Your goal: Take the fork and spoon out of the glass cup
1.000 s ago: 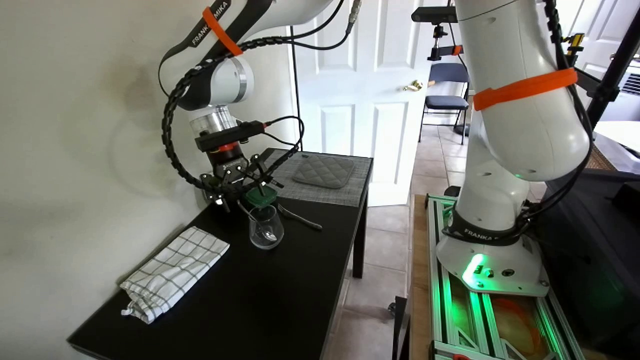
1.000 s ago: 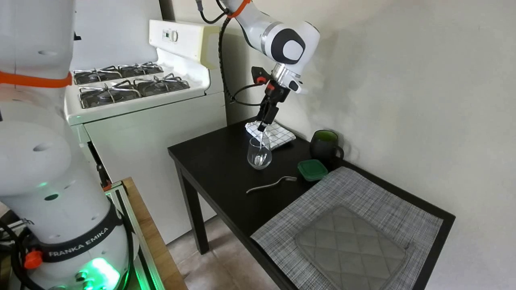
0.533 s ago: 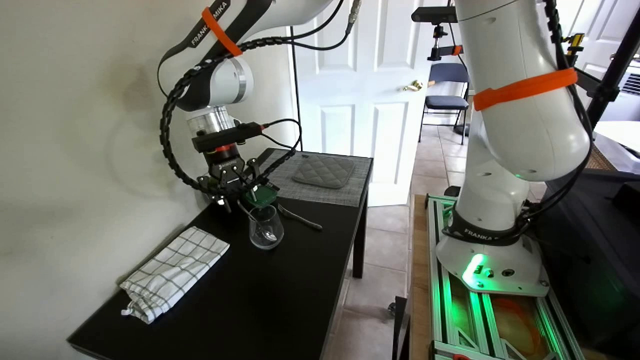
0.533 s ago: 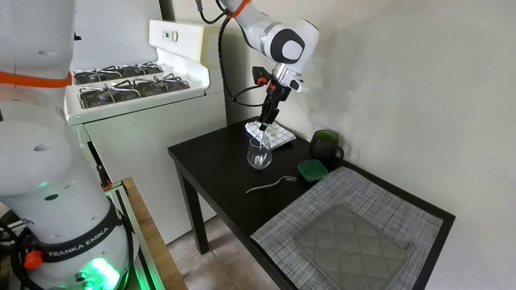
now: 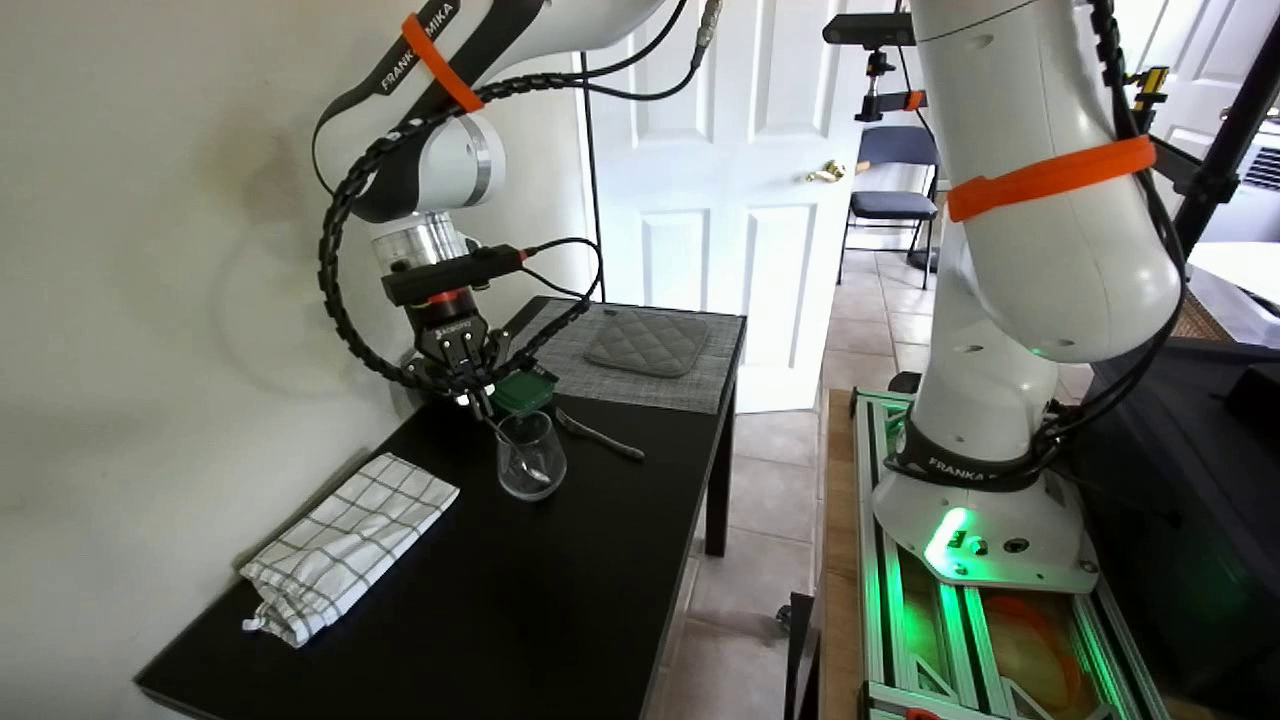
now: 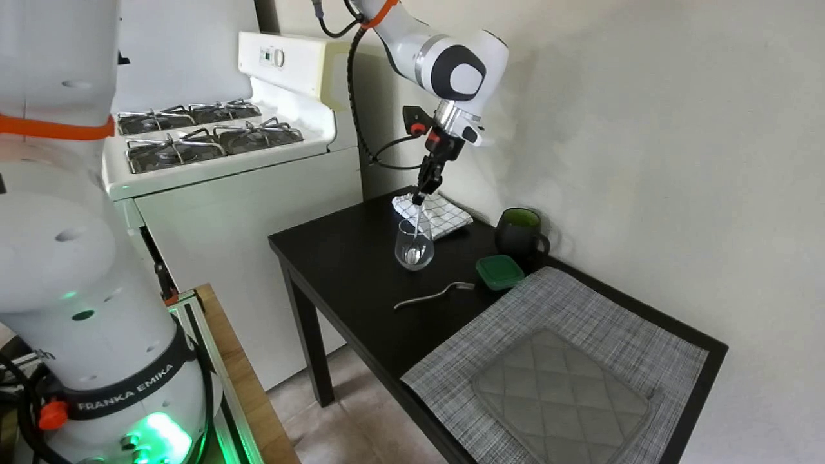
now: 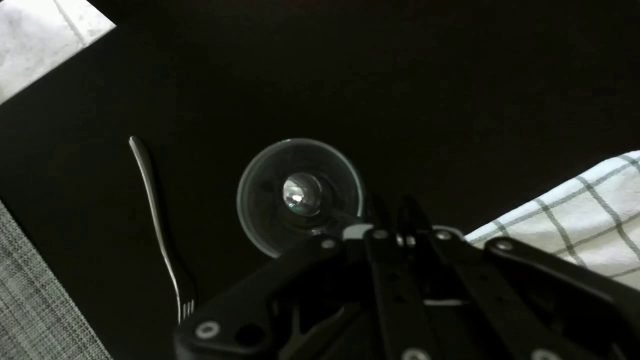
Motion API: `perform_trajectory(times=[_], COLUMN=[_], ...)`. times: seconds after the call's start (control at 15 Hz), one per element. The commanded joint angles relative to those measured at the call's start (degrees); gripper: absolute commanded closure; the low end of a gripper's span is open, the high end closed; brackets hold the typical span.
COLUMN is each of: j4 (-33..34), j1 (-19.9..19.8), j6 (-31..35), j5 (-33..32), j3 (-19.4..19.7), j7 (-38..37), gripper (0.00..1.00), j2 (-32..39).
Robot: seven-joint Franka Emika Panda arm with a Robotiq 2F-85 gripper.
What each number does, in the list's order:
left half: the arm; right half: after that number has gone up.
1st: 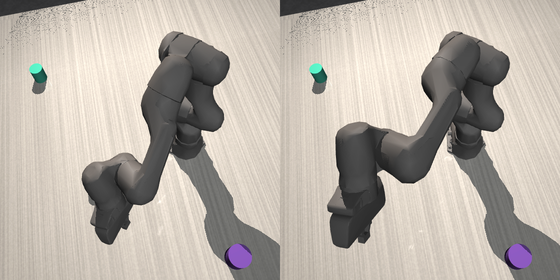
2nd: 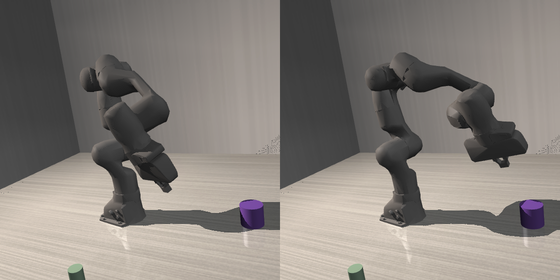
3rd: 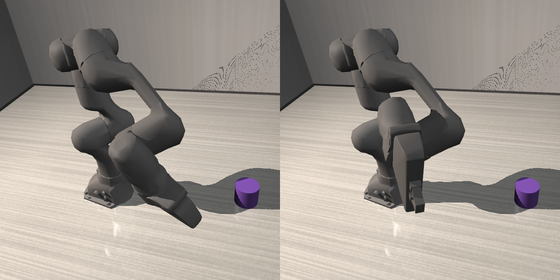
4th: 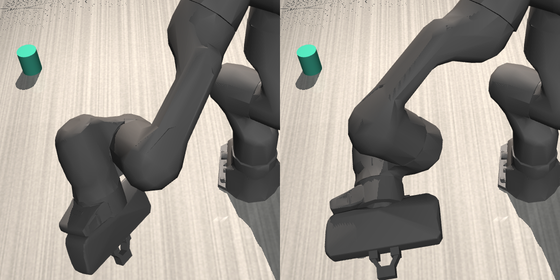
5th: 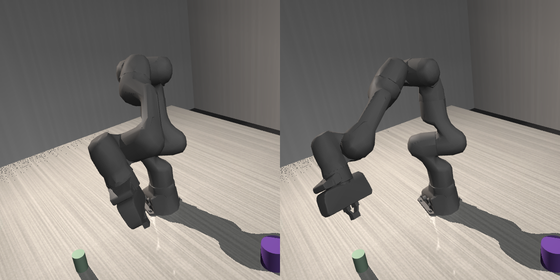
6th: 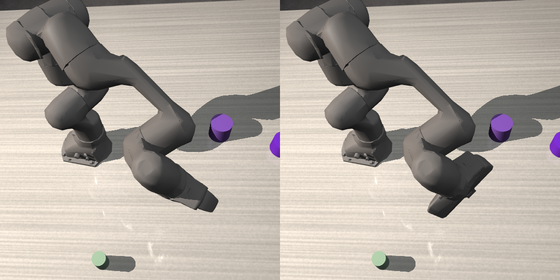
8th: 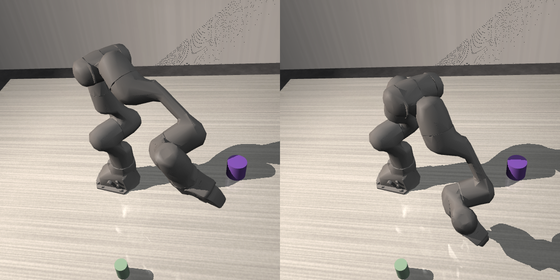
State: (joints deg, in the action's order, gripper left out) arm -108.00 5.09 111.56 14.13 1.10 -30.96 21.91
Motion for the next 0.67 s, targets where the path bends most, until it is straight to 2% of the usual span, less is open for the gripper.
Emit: perform_trajectory(times=[0.0,0.6], j4=[-1.24,-0.93], j1=[0.56,0.01], j6=[1.88,-0.19], j5=[-0.6,0.05], j3=[-0.01,-0.22], j7=[-1.42,-0.71], gripper=[0.97,0.98], j2=[-0.48,-2.33])
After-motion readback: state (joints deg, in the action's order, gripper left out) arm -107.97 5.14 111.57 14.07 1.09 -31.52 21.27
